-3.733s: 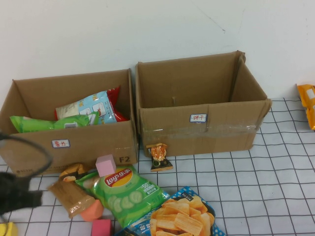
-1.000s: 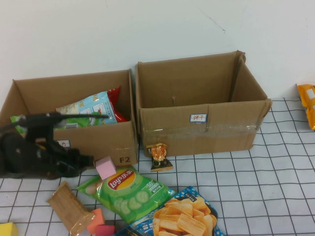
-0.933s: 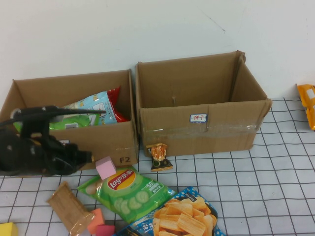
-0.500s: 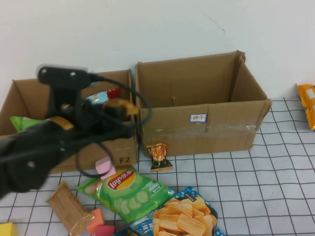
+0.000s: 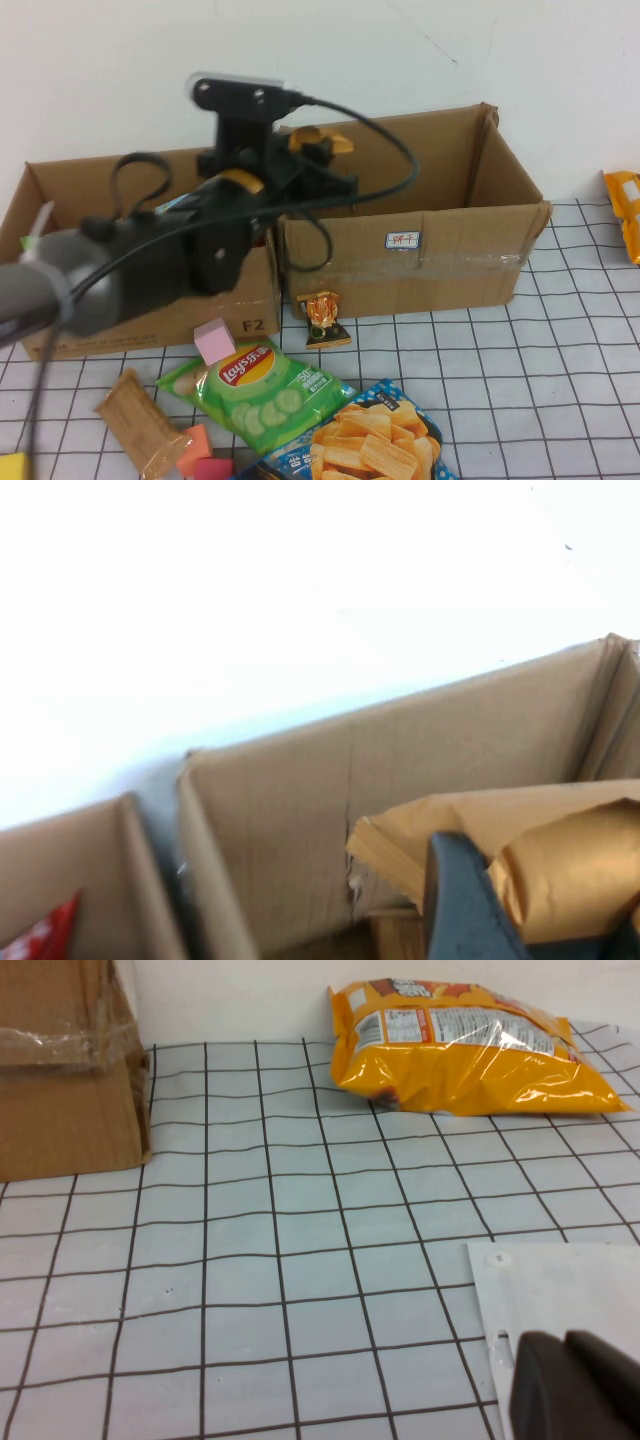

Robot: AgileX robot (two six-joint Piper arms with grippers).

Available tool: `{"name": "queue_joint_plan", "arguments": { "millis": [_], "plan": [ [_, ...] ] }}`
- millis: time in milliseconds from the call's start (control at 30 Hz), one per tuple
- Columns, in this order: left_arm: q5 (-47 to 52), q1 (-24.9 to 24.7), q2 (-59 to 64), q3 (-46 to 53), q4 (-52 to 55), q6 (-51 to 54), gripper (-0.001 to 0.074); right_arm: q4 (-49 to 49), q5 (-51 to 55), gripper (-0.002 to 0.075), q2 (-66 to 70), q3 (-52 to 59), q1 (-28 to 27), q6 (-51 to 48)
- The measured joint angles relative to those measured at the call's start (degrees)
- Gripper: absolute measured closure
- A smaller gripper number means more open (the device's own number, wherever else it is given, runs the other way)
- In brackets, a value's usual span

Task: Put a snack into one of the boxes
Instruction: Place the biscuit in the biscuit box, then pick up the biscuit

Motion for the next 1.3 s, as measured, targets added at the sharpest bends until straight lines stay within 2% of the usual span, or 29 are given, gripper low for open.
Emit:
{"name": "queue_joint_plan", "arguments": {
  "millis": [133,300,433,500,600,733,800,967,1100,1300],
  "plan": [
    [2.56,0.0,7.01,-7.93,0.11,0.04,0.0425,0.0,0.0,0.0727,0.0,0.0,0.0,0.0],
    [9.42,0.91,13.51,-14.55,0.11,0.27,0.0276,0.0,0.0,0.0727,0.0,0.0,0.0,0.0],
    [16.37,3.3,14.1,-16.67,-0.37,0.12,0.0246,0.0,0.0,0.0727,0.0,0.0,0.0,0.0],
    [19.82,4.71,12.7,-17.01,-0.88,0.12,0.0267,0.0,0.0,0.0727,0.0,0.0,0.0,0.0],
    [27.62,6.33,8.77,-17.05,0.63,0.35,0.0372,0.0,0.0,0.0727,0.0,0.0,0.0,0.0],
    [38.69,6.81,2.22,-17.29,9.32,2.95,0.0626,0.0,0.0,0.0727,0.0,0.0,0.0,0.0],
    [44.75,6.81,-0.35,-17.44,14.03,3.02,0.0685,0.0,0.0,0.0727,0.0,0.0,0.0,0.0],
    [57.11,6.81,-5.99,-16.59,20.46,-0.08,0.0729,0.0,0.0,0.0727,0.0,0.0,0.0,0.0],
    [58.39,6.81,-11.65,-9.96,22.72,-4.66,0.0735,0.0,0.0,0.0727,0.0,0.0,0.0,0.0],
    [56.54,6.81,-19.89,6.62,27.16,-15.84,0.0735,0.0,0.0,0.0727,0.0,0.0,0.0,0.0]
  ]
}}
